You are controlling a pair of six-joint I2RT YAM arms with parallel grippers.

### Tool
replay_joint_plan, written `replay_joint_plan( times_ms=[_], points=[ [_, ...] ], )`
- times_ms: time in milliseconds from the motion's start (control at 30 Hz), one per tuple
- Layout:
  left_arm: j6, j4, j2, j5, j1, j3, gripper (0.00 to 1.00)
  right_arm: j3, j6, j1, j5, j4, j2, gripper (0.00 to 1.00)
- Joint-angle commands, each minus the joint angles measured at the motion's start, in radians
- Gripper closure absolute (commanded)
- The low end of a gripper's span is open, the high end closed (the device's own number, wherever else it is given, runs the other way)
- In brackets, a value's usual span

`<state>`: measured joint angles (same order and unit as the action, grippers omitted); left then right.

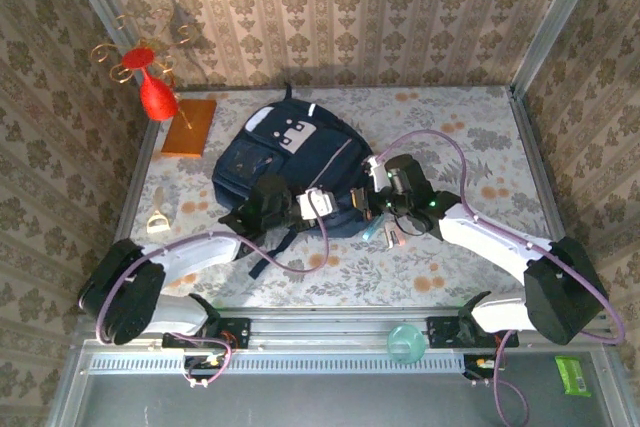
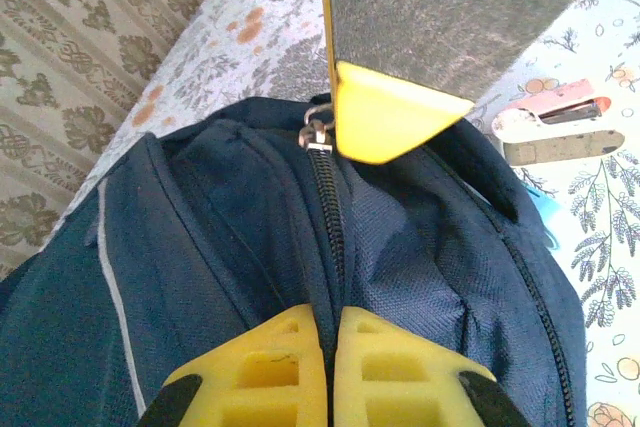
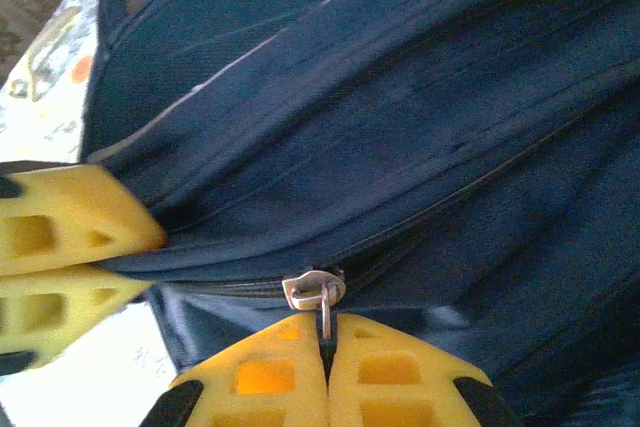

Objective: Pack the student bag

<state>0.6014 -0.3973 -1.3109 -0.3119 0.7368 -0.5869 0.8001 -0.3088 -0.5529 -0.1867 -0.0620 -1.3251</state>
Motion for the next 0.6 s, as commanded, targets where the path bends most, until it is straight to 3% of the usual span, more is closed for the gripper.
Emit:
replay_joint_plan(
  times_ms=[0, 67, 200, 233, 367, 500, 567],
  points=[
    [-0.032, 0.024, 0.06, 0.053, -0.093, 0.048, 1.0, 0.07, 0.015, 0.039, 0.278, -0.137, -0.01, 1.0],
    [-0.057, 0.021, 0.092, 0.053, -0.133, 0.074, 1.0, 0.105, 0.016, 0.039, 0.294, -0.158, -0.034, 1.0],
    [-0.095, 0.028, 0.137, 0.071, -0.186, 0.108, 1.0, 0.12, -0.002, 0.025, 0.167, -0.102, -0.052, 1.0],
    [-0.1, 0.036, 0.143, 0.07, -0.188, 0.106, 0.96, 0.115, -0.001, 0.012, 0.139, -0.075, -0.05, 1.0],
    [-0.149, 0.073, 0.172, 0.014, -0.186, 0.087, 0.61, 0.092, -0.023, -0.022, 0.046, 0.009, -0.036, 1.0],
    [-0.216, 0.095, 0.23, -0.053, -0.163, 0.072, 0.41, 0.07, -0.065, -0.035, -0.019, 0.061, -0.028, 1.0],
    [-0.218, 0.125, 0.228, -0.057, -0.122, 0.045, 0.36, 0.064, -0.076, -0.044, -0.031, 0.069, -0.021, 1.0]
  ],
)
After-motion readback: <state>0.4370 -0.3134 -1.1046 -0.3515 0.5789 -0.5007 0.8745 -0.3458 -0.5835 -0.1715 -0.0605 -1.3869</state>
